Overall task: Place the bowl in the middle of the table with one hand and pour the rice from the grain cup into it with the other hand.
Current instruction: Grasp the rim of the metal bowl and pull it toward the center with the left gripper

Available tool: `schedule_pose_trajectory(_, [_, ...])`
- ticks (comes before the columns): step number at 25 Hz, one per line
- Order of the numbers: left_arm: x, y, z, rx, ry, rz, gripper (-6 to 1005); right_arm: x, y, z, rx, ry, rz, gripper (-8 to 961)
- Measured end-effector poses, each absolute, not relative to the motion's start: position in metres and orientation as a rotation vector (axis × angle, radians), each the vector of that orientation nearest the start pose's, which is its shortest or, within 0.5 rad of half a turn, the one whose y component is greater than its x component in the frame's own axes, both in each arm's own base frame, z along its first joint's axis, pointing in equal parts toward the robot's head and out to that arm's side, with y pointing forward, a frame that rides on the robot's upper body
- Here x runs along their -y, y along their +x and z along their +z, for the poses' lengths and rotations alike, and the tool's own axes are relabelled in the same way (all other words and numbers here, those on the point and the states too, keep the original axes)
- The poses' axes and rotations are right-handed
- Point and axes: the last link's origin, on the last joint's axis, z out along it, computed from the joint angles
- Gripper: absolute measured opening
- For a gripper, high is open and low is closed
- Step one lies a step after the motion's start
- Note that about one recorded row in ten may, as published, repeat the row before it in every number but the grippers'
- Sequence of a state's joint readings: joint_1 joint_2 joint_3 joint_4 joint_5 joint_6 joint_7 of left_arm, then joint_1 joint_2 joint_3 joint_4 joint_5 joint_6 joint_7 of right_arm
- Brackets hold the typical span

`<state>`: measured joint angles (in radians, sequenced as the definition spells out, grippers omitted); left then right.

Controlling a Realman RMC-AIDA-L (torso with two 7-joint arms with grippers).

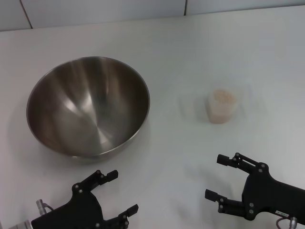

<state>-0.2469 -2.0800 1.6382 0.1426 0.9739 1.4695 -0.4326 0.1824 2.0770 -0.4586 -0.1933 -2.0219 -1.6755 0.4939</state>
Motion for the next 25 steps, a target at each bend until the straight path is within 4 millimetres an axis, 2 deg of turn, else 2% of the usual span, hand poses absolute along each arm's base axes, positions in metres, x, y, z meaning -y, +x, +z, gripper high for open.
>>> schedule_pose_trajectory(10, [-0.182, -0.308, -0.095, 0.272, -2.631, -0.868, 861, -0.169, 0.338, -0.051, -0.382, -2.488, 0.863, 831])
schedule_pose_trajectory(12, [-0.177, -0.299, -0.087, 0.229, -2.599, -0.976, 861, -0.169, 0.338, -0.051, -0.382, -2.487, 0.864, 831])
schedule_pose_trajectory(15, [-0.175, -0.284, -0.061, 0.216, -2.473, -1.223, 860, -0.169, 0.338, -0.051, -0.381, -2.486, 0.866, 831])
schedule_pose_trajectory(17, [-0.186, -0.280, -0.037, 0.296, -2.355, -1.354, 860, -0.169, 0.338, -0.051, -0.381, -2.485, 0.868, 831])
schedule_pose_trajectory(19, [-0.200, -0.279, -0.022, 0.354, -2.298, -1.402, 860, -0.169, 0.338, -0.051, -0.380, -2.484, 0.871, 832])
schedule_pose_trajectory(22, [-0.230, -0.277, -0.003, 0.433, -2.284, -1.364, 860, -0.169, 0.337, -0.051, -0.377, -2.485, 0.874, 832])
schedule_pose_trajectory(25, [-0.265, -0.267, 0.014, 0.517, -2.330, -1.196, 860, -0.169, 0.337, -0.050, -0.376, -2.482, 0.874, 832])
